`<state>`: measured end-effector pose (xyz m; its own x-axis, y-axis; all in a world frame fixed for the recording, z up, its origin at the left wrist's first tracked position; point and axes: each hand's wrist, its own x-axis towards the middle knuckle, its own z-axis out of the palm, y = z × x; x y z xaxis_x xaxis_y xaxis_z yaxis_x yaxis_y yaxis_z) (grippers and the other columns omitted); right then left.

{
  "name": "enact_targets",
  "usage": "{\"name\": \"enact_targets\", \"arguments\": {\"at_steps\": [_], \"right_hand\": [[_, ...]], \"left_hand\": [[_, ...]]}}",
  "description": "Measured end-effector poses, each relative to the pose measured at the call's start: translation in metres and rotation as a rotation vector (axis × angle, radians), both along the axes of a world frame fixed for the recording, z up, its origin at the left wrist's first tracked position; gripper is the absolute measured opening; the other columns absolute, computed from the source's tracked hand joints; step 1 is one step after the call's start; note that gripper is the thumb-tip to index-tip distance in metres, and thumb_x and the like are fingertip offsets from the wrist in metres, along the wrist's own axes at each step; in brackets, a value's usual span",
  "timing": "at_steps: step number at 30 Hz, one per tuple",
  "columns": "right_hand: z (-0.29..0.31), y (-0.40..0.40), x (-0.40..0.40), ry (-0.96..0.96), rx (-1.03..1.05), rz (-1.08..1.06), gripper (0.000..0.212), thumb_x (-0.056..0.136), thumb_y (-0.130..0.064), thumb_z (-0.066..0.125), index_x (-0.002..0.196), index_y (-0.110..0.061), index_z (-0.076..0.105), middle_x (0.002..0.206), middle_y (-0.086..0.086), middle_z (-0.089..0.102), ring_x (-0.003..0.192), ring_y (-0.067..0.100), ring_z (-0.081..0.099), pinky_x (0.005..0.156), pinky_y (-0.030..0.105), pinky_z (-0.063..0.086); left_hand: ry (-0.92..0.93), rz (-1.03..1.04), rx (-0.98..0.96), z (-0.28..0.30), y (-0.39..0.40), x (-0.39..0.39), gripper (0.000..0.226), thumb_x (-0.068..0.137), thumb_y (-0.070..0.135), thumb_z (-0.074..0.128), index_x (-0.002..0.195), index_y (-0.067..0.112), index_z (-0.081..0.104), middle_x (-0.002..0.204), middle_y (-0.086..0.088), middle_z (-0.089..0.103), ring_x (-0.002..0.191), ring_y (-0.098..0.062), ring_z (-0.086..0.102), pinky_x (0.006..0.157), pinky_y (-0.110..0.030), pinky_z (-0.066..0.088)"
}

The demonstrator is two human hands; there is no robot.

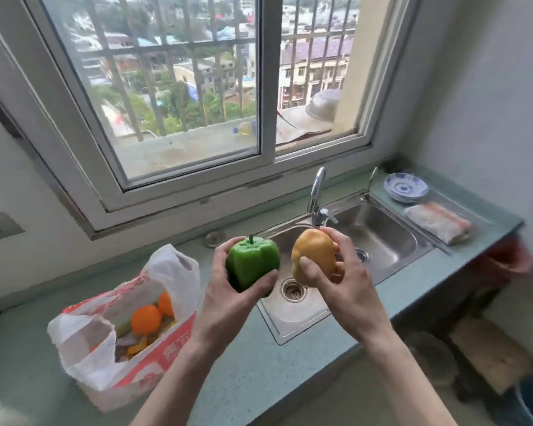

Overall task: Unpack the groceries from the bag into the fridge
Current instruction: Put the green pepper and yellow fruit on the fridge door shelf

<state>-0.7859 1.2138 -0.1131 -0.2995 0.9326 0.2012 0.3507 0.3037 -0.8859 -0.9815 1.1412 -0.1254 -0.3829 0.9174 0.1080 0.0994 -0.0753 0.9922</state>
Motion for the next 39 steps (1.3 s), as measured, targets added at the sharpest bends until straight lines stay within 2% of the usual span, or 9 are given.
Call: {"name": "enact_targets", "arguments": {"at_steps": [4, 7, 12, 18, 20, 23, 28, 34, 39], "right_hand": [[0.002, -0.008, 0.046, 0.044, -0.008, -0.216, 0.051, 0.089, -0.055, 0.071, 0.133, -0.047, 0.046, 0.12, -0.01, 0.063, 0.097, 0.002, 0.069, 0.078, 0.017, 0.056], [0.005, -0.018, 0.09, 0.088, 0.004, -0.386, 0.046, 0.091, -0.054, 0.07, 0.13, -0.044, 0.048, 0.118, -0.009, 0.065, 0.098, -0.004, 0.066, 0.077, 0.01, 0.053], [0.011, -0.049, 0.171, 0.096, 0.051, -0.634, 0.046, 0.093, -0.05, 0.069, 0.134, -0.043, 0.051, 0.12, -0.015, 0.067, 0.103, -0.001, 0.066, 0.083, 0.012, 0.053], [0.023, -0.086, 0.276, 0.109, 0.129, -0.85, 0.051, 0.089, -0.051, 0.068, 0.136, -0.035, 0.054, 0.122, -0.018, 0.066, 0.107, -0.004, 0.064, 0.085, 0.007, 0.048], [0.028, -0.099, 0.313, 0.111, 0.148, -0.912, 0.052, 0.088, -0.05, 0.068, 0.135, -0.031, 0.055, 0.121, -0.019, 0.066, 0.108, -0.007, 0.062, 0.085, 0.004, 0.045], [0.035, -0.118, 0.367, 0.101, 0.164, -0.984, 0.05, 0.089, -0.05, 0.07, 0.134, -0.032, 0.055, 0.117, -0.019, 0.066, 0.105, -0.005, 0.063, 0.083, 0.007, 0.048], [0.045, -0.147, 0.455, 0.101, 0.198, -1.065, 0.049, 0.089, -0.045, 0.069, 0.133, -0.029, 0.055, 0.115, -0.016, 0.066, 0.098, -0.005, 0.064, 0.075, 0.007, 0.049], [0.049, -0.184, 0.546, 0.075, 0.224, -1.149, 0.048, 0.091, -0.044, 0.069, 0.135, -0.033, 0.054, 0.122, -0.018, 0.065, 0.105, -0.006, 0.063, 0.078, 0.008, 0.05], [0.05, -0.209, 0.608, 0.114, 0.251, -1.249, 0.043, 0.094, -0.04, 0.07, 0.134, -0.038, 0.054, 0.123, -0.021, 0.066, 0.111, 0.0, 0.065, 0.083, 0.016, 0.054]], "left_hand": [[0.001, -0.198, -0.006, -0.004, 0.036, 0.033, 0.072, 0.07, 0.031, 0.095, 0.129, 0.035, 0.053, 0.115, 0.001, 0.066, 0.096, -0.014, 0.071, 0.076, -0.031, 0.063], [0.0, -0.335, -0.017, -0.003, 0.06, 0.071, 0.064, 0.072, 0.04, 0.091, 0.124, 0.04, 0.054, 0.107, 0.007, 0.068, 0.096, -0.016, 0.071, 0.078, -0.031, 0.062], [-0.012, -0.558, -0.025, 0.011, 0.077, 0.161, 0.056, 0.076, 0.053, 0.084, 0.121, 0.033, 0.056, 0.105, -0.001, 0.067, 0.092, -0.019, 0.07, 0.074, -0.032, 0.062], [-0.001, -0.741, 0.003, 0.029, 0.082, 0.288, 0.055, 0.07, 0.058, 0.084, 0.115, 0.038, 0.06, 0.098, 0.013, 0.07, 0.091, -0.01, 0.07, 0.077, -0.037, 0.061], [-0.005, -0.796, 0.026, 0.036, 0.076, 0.33, 0.052, 0.073, 0.051, 0.085, 0.116, 0.035, 0.061, 0.1, 0.012, 0.071, 0.09, -0.005, 0.07, 0.079, -0.033, 0.06], [-0.017, -0.868, 0.033, 0.046, 0.068, 0.392, 0.048, 0.084, 0.033, 0.084, 0.125, 0.029, 0.06, 0.109, 0.004, 0.07, 0.086, 0.004, 0.067, 0.07, -0.014, 0.054], [-0.057, -0.94, 0.041, 0.051, 0.062, 0.487, 0.062, 0.072, 0.054, 0.088, 0.123, 0.037, 0.057, 0.112, 0.007, 0.069, 0.1, -0.009, 0.071, 0.077, -0.026, 0.059], [-0.107, -1.076, 0.056, 0.061, 0.039, 0.591, 0.052, 0.083, 0.026, 0.085, 0.127, 0.029, 0.056, 0.113, 0.009, 0.068, 0.097, -0.003, 0.071, 0.075, -0.022, 0.059], [-0.1, -1.188, 0.048, 0.067, 0.027, 0.665, 0.05, 0.083, 0.025, 0.086, 0.125, 0.032, 0.058, 0.111, 0.012, 0.071, 0.1, -0.006, 0.072, 0.083, -0.031, 0.063]]}}
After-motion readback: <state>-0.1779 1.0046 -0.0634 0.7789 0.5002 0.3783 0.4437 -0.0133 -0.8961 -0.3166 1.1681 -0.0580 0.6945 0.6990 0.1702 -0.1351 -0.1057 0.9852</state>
